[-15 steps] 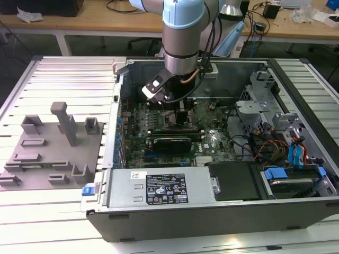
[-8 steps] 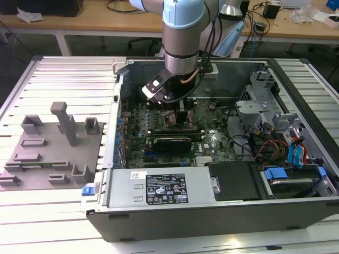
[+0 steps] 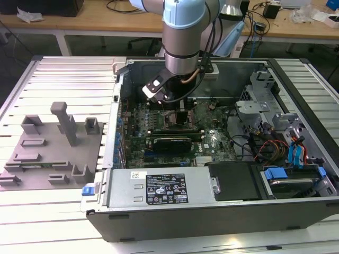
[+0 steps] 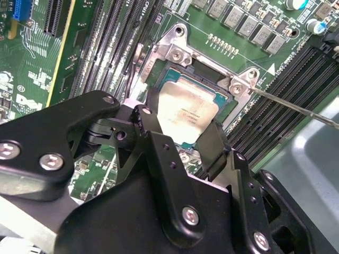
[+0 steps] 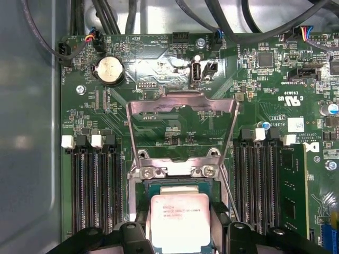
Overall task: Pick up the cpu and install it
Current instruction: 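Place the cpu into insertion slot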
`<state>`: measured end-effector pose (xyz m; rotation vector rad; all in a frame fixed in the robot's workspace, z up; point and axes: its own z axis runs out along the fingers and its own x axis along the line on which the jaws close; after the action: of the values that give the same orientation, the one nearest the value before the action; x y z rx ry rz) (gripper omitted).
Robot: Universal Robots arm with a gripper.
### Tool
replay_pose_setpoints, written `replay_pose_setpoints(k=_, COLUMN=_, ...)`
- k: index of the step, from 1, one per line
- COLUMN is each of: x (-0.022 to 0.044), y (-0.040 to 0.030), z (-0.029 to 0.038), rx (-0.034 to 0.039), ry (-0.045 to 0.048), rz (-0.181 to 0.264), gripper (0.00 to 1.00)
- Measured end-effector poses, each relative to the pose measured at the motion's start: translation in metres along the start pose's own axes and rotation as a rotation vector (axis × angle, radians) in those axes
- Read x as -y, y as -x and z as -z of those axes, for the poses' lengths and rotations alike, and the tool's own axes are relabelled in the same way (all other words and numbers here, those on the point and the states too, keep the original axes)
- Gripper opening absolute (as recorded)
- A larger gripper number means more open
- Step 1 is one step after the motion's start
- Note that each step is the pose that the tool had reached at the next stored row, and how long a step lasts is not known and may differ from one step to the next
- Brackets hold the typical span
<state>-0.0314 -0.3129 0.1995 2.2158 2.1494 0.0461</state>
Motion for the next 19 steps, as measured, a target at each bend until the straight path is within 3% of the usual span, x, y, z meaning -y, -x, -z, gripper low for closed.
replay_pose_setpoints(k=9, x=-0.0009, y=0.0, z=0.0, rx=0.0002, ry=-0.0001, rz=-0.002, gripper=0.55)
replay_pose_setpoints(k=10, x=-0.0009, y=0.0, z=0.0, rx=0.0002, ry=-0.0001, rz=-0.002, gripper=0.61)
replay_pose_setpoints(k=11, x=-0.001, y=0.0, z=-0.0001, rx=0.0001, ry=-0.0001, rz=-0.002, gripper=0.61)
replay_pose_setpoints(k=19, x=-0.0018, y=0.0001, z=0.0126, rx=0.0001, ry=0.0, rz=-0.002, gripper=0.61)
